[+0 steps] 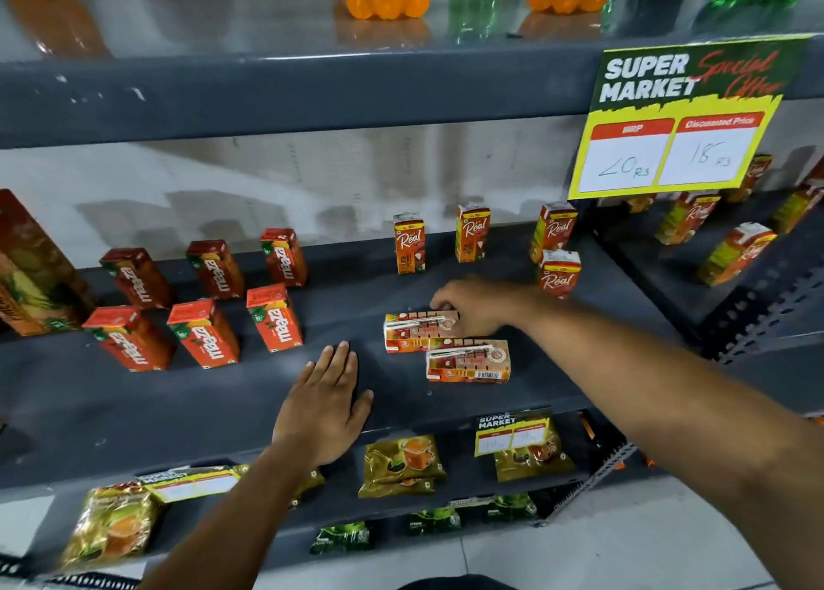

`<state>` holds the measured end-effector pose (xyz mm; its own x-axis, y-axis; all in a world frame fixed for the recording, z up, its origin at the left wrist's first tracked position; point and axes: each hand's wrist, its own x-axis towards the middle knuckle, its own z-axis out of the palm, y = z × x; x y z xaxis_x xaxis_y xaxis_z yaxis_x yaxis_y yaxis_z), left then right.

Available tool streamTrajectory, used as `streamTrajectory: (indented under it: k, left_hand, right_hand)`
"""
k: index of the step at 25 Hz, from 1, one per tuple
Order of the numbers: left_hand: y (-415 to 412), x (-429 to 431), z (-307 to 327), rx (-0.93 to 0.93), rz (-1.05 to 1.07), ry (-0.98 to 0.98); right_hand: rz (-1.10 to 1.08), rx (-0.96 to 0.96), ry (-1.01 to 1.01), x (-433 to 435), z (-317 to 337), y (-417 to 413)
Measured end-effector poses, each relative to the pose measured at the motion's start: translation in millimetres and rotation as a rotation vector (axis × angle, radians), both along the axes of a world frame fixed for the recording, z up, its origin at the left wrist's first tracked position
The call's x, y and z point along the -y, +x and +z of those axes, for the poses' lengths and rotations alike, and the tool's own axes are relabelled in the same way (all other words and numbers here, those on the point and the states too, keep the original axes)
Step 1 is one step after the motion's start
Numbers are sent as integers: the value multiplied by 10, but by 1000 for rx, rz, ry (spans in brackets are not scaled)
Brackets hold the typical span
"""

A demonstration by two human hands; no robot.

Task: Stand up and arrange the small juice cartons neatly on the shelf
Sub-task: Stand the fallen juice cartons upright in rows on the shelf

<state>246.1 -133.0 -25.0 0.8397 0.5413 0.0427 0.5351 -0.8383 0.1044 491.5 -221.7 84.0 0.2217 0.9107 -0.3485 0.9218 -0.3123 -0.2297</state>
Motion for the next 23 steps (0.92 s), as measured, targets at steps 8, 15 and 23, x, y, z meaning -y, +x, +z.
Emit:
streamTrajectory:
  k: [8,15,23]
  left_hand:
    - [1,5,13,18,-32,7]
    - [-60,27,-8,53,-10,-11]
    - [-28,11,9,60,-11,-13]
  right_hand:
    - [-43,-56,-111,-149,-13,57]
    - [-12,11,-12,-423,-25,-300]
    - [-577,-164,572,-304,-265,-252]
